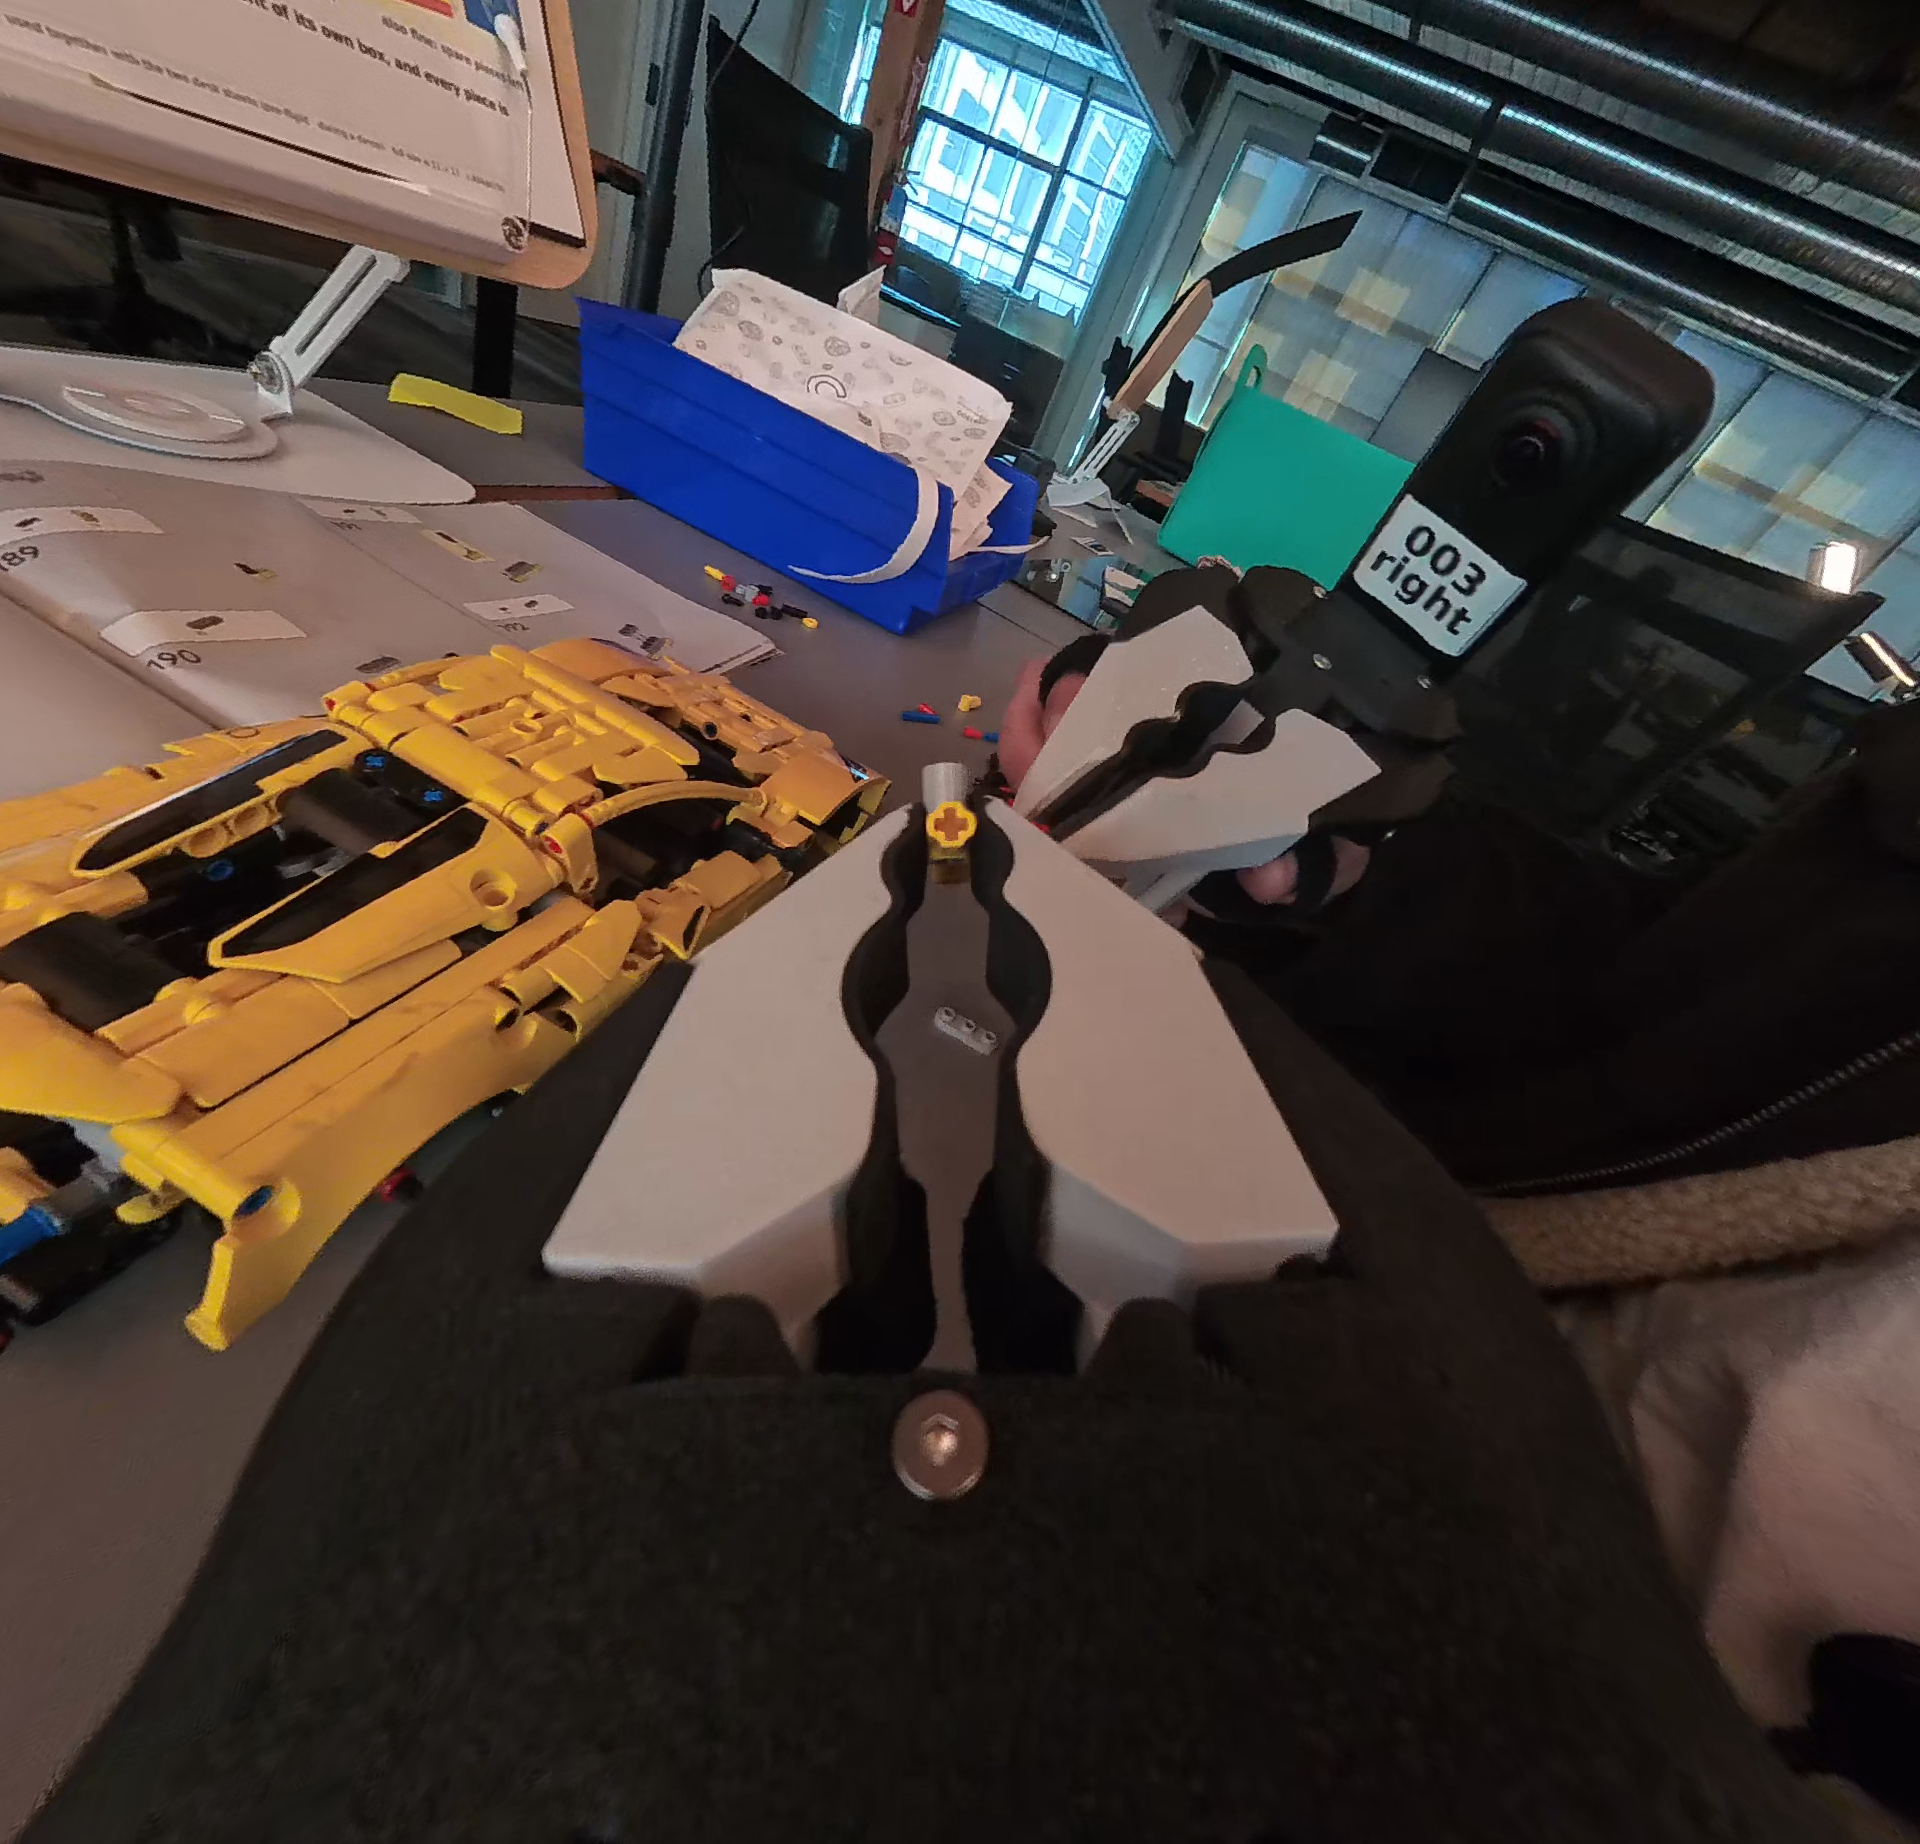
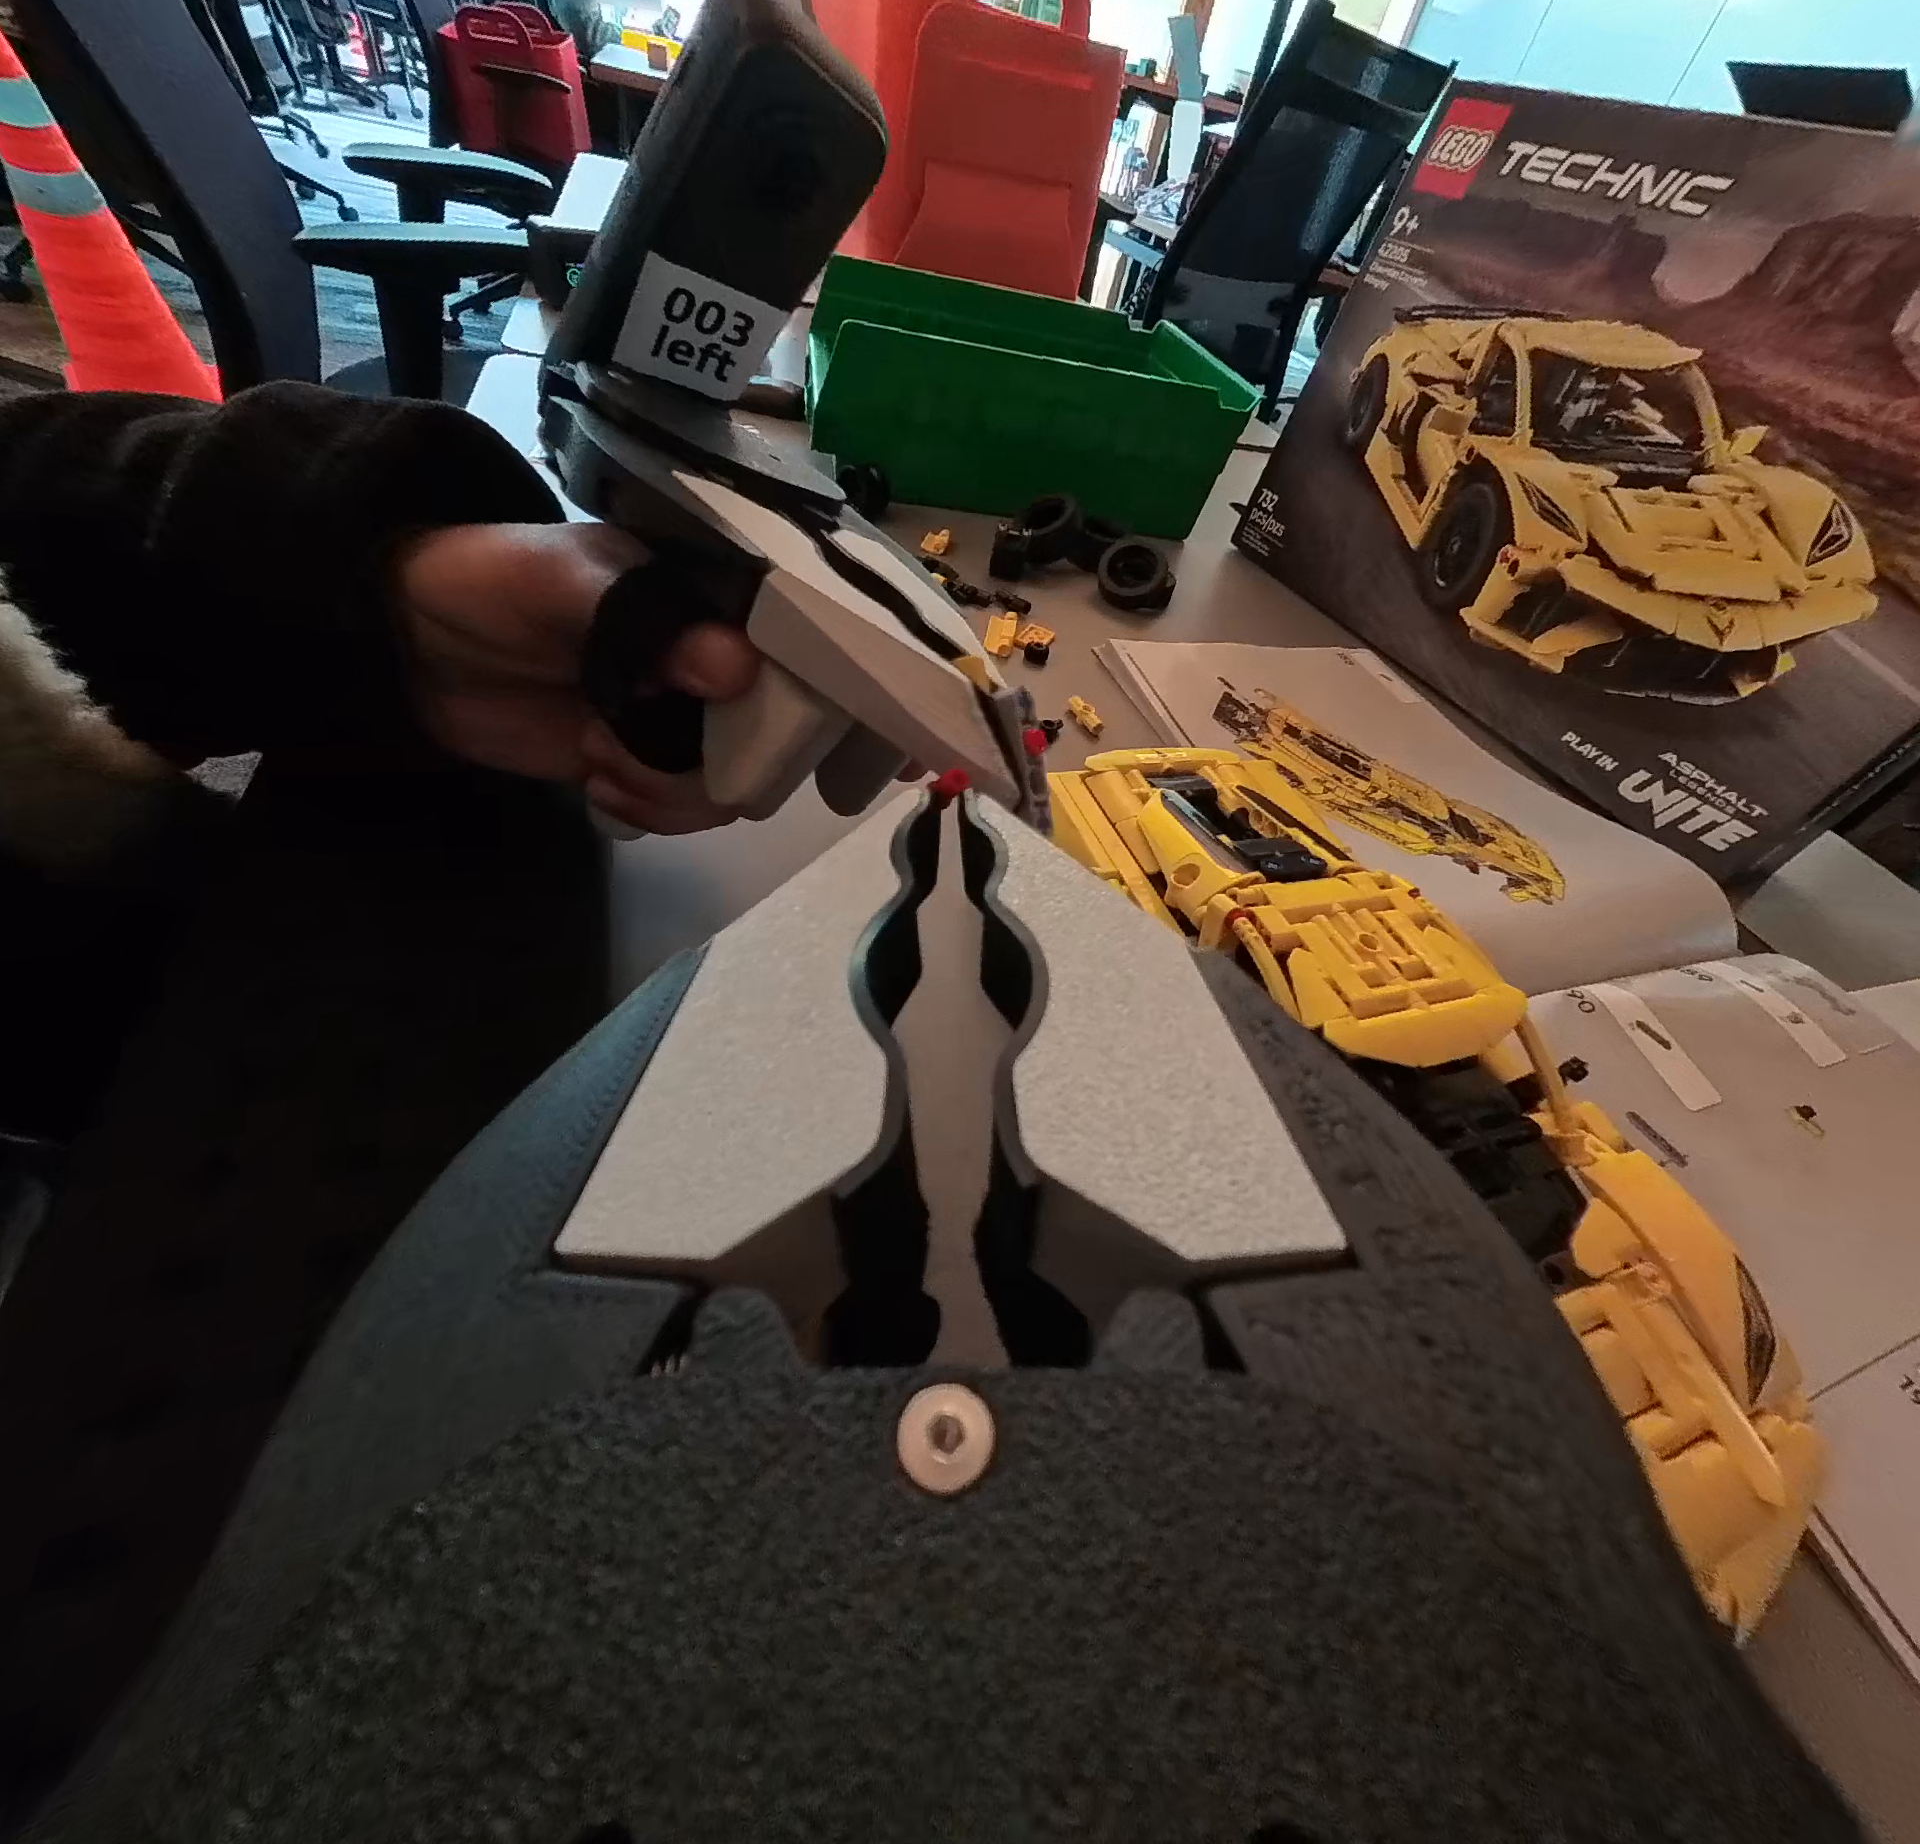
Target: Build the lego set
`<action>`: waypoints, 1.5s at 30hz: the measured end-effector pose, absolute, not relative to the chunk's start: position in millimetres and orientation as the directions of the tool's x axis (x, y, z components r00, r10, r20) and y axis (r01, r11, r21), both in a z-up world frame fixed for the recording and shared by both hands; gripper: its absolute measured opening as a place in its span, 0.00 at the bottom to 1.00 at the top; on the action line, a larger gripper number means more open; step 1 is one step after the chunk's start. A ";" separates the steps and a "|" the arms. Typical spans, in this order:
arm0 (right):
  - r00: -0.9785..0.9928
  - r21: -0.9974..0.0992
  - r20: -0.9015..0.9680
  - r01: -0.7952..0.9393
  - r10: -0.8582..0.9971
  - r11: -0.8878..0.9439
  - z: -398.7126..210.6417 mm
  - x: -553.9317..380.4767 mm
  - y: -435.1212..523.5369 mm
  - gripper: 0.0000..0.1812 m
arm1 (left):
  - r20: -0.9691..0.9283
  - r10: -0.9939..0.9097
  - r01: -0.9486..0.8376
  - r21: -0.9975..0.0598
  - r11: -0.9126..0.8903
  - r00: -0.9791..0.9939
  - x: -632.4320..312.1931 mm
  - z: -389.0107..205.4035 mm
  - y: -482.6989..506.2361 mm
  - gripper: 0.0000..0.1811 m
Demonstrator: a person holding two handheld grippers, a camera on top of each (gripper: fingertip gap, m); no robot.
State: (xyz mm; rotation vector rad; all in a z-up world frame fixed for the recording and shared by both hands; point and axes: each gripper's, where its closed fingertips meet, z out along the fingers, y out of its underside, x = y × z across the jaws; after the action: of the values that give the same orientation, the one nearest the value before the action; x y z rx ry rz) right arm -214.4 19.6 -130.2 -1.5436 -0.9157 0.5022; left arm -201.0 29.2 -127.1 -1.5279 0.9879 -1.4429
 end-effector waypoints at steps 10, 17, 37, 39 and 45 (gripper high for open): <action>0.602 -0.950 0.168 0.311 0.781 -0.035 -145.7 -218.2 23.6 0.01 | 0.384 -0.918 0.002 -0.923 -0.386 0.105 -205.0 -128.1 40.0 0.04; 0.566 -0.901 0.106 0.403 0.817 -0.162 -178.2 -199.9 17.1 0.03 | 0.424 -0.885 0.016 -0.903 -0.430 0.193 -222.5 -135.3 65.1 0.04; 0.229 -0.771 0.156 0.636 0.961 -0.026 -189.5 -310.1 21.1 0.11 | 0.415 -0.753 0.297 -0.907 -0.298 0.511 -376.9 -112.0 145.5 0.04; 0.269 -0.774 0.143 0.630 0.952 -0.062 -192.9 -328.7 43.3 0.11 | 0.402 -0.737 0.316 -0.911 -0.265 0.543 -384.7 -107.7 149.7 0.04; 0.293 -0.783 0.110 0.614 0.950 -0.099 -216.5 -400.6 63.1 0.11 | 0.352 -0.658 0.309 -0.933 -0.186 0.665 -433.3 -111.6 172.0 0.04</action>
State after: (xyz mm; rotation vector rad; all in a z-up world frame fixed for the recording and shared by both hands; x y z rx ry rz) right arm -400.6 63.1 -216.5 -1.8059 -1.4094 0.5618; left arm -433.3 172.0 -111.6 -1.5278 0.3013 -0.8895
